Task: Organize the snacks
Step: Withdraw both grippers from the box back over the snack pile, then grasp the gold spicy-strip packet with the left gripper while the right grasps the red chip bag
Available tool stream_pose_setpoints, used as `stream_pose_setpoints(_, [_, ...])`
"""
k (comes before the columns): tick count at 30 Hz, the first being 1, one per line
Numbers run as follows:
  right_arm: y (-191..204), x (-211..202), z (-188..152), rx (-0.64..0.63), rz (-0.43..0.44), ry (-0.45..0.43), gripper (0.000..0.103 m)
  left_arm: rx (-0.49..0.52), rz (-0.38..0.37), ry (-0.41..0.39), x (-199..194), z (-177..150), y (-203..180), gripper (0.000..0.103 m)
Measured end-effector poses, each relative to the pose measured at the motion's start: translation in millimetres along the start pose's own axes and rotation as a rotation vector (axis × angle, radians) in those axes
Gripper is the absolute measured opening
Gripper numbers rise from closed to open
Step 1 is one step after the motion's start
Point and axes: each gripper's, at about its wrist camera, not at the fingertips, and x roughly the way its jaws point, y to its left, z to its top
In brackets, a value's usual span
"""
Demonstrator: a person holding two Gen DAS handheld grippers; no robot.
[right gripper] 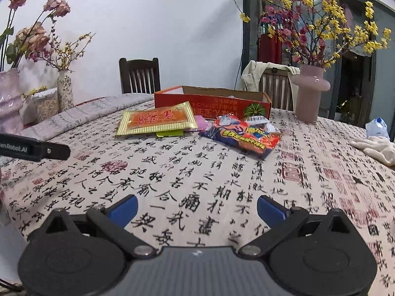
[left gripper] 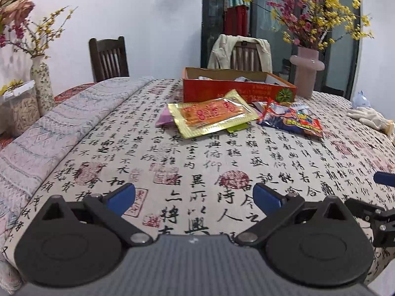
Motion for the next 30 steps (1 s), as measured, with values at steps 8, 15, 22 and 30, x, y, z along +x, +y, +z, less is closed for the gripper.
stream_pose_setpoints(8, [-8,4,4,0.022,-0.018,-0.001,0.103,0.062,-0.048,-0.009,9,3,-12,0.103])
stream_pose_setpoints(15, [-17,23,15,0.026,-0.028,0.022,0.103,0.082,-0.050,-0.019,33,22,-10,0.103])
stream_pose_setpoints(22, [-32,53,38,0.038,-0.047,0.060,0.103,0.137,-0.086,-0.009,77,55,-13,0.103])
stream_pose_setpoints(30, [-56,97,73,-0.001,-0.070,0.085,0.103,0.246,-0.116,-0.014,138,91,-25,0.103])
